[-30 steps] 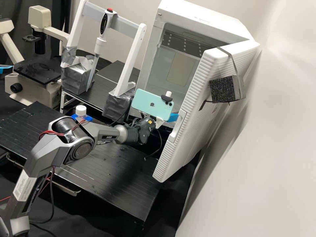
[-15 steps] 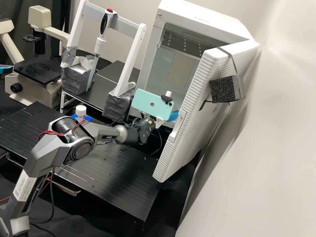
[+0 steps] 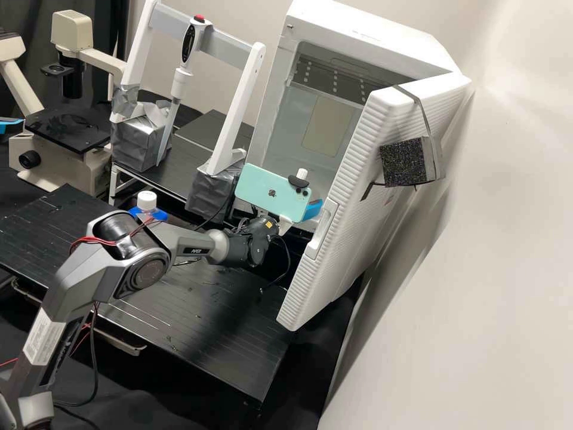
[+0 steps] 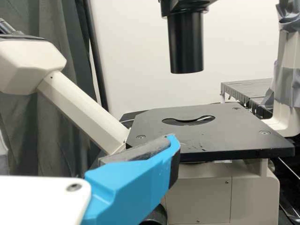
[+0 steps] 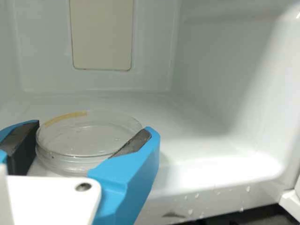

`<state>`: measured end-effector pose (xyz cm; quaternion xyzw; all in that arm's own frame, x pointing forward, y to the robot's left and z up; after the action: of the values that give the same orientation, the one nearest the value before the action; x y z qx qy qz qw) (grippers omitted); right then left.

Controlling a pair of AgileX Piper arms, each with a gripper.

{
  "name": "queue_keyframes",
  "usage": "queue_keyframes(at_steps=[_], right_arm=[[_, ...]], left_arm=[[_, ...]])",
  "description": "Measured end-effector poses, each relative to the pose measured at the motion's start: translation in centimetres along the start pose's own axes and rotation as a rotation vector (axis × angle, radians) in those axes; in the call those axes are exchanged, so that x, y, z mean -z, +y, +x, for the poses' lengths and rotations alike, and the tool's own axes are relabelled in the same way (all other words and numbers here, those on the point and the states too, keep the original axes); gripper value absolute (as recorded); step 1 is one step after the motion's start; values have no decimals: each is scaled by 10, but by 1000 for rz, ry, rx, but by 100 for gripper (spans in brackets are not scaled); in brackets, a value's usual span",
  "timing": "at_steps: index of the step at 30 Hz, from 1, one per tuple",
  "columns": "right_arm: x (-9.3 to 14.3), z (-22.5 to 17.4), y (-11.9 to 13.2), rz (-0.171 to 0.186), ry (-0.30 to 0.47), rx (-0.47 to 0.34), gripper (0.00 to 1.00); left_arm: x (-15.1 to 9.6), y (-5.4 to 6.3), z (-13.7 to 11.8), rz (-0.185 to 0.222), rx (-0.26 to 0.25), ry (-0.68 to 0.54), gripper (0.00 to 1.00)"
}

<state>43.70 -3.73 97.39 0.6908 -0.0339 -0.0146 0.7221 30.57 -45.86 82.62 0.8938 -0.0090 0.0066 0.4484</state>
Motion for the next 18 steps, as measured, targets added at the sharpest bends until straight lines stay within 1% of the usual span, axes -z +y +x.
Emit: queue_keyframes(at_steps=[6,9,11,14,18], right_arm=[[6,-13,18,-8,24,-47,0],[9,-21,29,6,43,-86,0],[10,-26,33,4,56,-99,0],[10,-32,35,5,76,-110,0],[5,-45,33,17,74,-110,0]], left_arm=[[0,0,0,0,0,0,100],[0,0,0,0,0,0,100],[0,0,0,0,0,0,100],[0,0,0,0,0,0,100],[0,0,0,0,0,0,100]])
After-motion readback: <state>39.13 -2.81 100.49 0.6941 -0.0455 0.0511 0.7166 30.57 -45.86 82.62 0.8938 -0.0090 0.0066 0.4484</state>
